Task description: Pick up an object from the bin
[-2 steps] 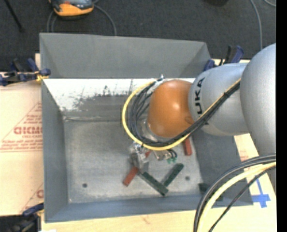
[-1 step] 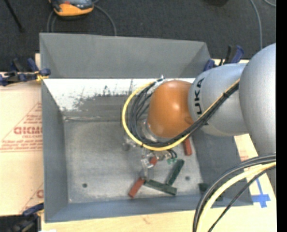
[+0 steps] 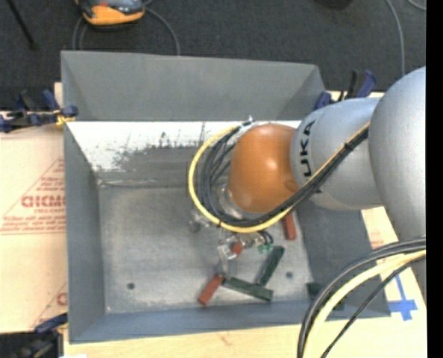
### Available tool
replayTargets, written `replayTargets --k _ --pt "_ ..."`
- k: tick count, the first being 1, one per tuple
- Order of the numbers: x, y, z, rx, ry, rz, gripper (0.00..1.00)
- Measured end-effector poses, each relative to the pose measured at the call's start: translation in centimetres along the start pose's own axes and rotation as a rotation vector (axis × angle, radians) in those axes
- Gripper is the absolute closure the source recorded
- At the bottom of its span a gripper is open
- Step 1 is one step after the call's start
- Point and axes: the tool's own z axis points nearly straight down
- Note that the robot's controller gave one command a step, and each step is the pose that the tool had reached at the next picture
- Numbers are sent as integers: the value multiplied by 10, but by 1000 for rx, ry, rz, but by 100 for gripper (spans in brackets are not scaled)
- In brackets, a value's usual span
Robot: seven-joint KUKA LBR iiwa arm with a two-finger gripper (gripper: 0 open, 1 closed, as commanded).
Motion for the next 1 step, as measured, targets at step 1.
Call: replayTargets --k 1 --pt "43 54 -1 2 -3 -373 100"
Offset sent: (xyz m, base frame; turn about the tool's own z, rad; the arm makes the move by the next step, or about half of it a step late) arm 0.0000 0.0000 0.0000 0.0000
